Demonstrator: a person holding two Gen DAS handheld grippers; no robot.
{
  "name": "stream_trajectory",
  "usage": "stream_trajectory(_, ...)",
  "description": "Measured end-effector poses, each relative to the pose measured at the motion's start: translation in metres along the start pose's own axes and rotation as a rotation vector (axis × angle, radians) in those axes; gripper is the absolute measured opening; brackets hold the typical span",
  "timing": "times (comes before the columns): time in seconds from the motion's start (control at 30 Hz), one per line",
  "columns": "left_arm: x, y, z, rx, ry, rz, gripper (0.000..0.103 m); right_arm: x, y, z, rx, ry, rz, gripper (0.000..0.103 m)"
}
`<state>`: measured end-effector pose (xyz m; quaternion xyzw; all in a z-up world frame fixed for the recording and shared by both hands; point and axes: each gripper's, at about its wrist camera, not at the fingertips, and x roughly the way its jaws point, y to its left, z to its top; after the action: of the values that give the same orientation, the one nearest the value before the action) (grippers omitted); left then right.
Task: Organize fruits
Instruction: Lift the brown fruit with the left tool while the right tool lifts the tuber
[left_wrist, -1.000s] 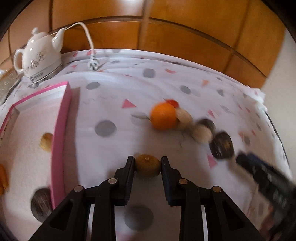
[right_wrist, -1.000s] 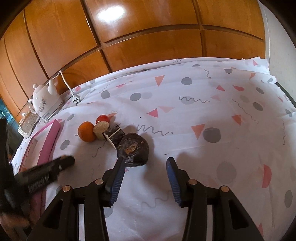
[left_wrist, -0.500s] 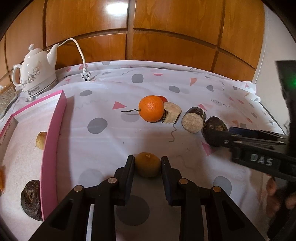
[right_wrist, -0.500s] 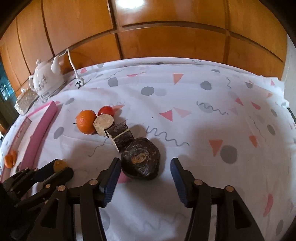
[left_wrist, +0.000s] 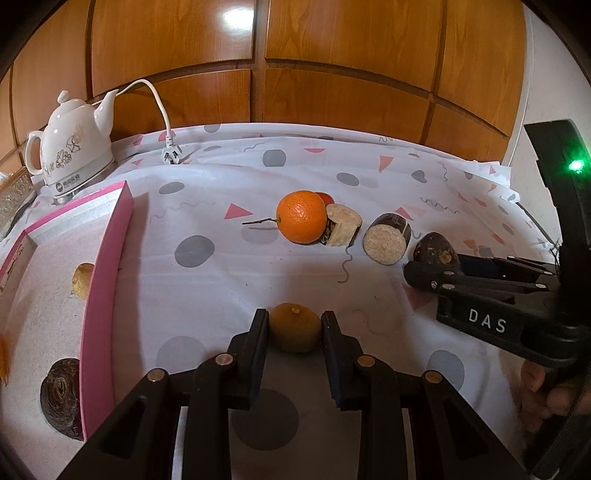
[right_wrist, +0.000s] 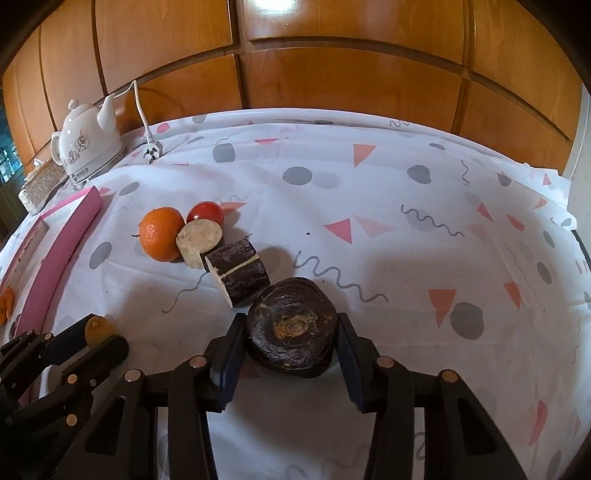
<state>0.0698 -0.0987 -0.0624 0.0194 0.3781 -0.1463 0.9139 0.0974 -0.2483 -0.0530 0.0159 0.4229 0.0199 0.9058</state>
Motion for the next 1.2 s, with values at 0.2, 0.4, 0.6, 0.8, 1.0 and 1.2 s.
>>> stream_trajectory(0.2, 0.000, -0.002, 0.000, 0.007, -0.002, 0.008, 0.029, -0.010, -0.001, -0.012, 0.018, -0.008, -0.004, 0.047)
stream_trajectory(0.4, 0.000, -0.001, 0.001, 0.008, -0.004, 0.009, 0.029, -0.015, -0.004, -0.021, 0.057, -0.030, -0.020, 0.047)
stream_trajectory(0.6, 0.000, 0.000, 0.001, 0.008, -0.005, 0.011, 0.029, -0.015, -0.001, -0.023, 0.059, -0.038, -0.044, 0.047)
stream_trajectory(0.8, -0.001, -0.001, 0.002, 0.009, 0.005, 0.018, 0.028, -0.015, 0.001, -0.023, 0.051, -0.043, -0.057, 0.047)
stream_trajectory(1.0, -0.005, -0.002, 0.005, -0.013, 0.030, 0.017, 0.028, -0.015, 0.000, -0.024, 0.049, -0.048, -0.059, 0.047)
stream_trajectory(1.2, -0.023, -0.007, 0.010, -0.013, 0.006, -0.005, 0.028, -0.015, 0.000, -0.024, 0.050, -0.049, -0.055, 0.047)
